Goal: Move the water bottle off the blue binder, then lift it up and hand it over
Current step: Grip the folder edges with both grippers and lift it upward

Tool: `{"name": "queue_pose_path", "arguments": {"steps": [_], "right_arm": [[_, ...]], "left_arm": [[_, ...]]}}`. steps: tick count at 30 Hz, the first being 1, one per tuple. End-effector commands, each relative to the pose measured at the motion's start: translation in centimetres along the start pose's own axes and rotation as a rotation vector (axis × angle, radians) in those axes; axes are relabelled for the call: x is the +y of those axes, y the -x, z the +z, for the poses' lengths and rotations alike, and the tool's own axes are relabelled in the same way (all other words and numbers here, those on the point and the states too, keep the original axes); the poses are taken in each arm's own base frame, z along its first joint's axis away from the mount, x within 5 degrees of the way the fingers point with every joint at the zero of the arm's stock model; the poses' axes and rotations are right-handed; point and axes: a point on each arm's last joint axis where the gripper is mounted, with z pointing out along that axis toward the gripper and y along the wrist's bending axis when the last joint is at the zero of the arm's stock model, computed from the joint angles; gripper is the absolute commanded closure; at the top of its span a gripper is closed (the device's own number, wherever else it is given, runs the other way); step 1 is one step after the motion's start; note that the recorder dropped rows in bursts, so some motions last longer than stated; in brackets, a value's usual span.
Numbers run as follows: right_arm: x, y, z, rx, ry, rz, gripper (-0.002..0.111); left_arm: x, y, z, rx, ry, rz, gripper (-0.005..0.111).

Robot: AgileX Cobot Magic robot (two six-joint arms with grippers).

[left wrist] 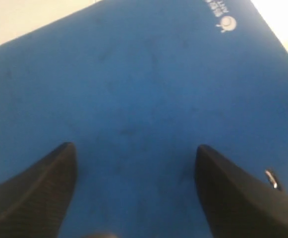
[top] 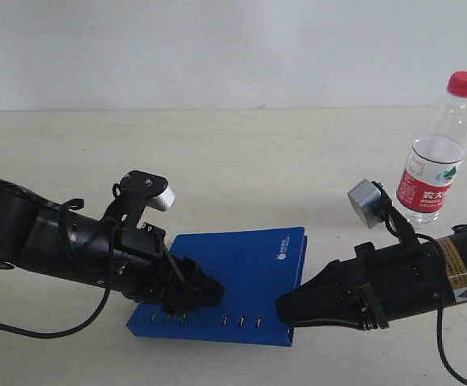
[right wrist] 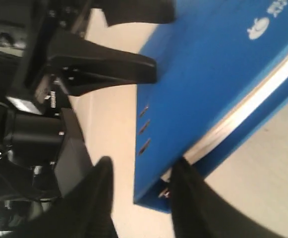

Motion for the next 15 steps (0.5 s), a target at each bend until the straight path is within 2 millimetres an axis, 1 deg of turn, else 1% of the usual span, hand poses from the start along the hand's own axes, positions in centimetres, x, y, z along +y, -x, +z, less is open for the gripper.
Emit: {"name": "queue_pose_path", "arguments": {"steps": [1, 3, 7, 12, 15], "right_arm": [[0.7, 0.2, 0.0, -0.016, 0.065, -0.039, 0.093], [0.7, 0.2, 0.0, -0.016, 0.065, -0.054, 0.098], [0.7, 0.5, 0.0, -0.046, 0.065, -0.042, 0.097], [0.7, 1.5, -0.1, -0.16, 0.06, -0.047, 0.097], [0.6, 1.8, -0.2, -0.195, 0.058, -0.043, 0.098]], "left_arm": [[-0.8, 0.1, 0.1, -0.015, -0.08, 0.016, 0.042], [-1.2, 0.2, 0.1, -0.023, -0.124, 0.029, 0.042], [-1.9, 0.3, 0.0, -0.041, -0.196, 0.053, 0.042], [-1.9, 0.3, 0.0, -0.043, -0.205, 0.058, 0.042], [-1.9, 0.3, 0.0, -0.043, -0.205, 0.058, 0.042]]}}
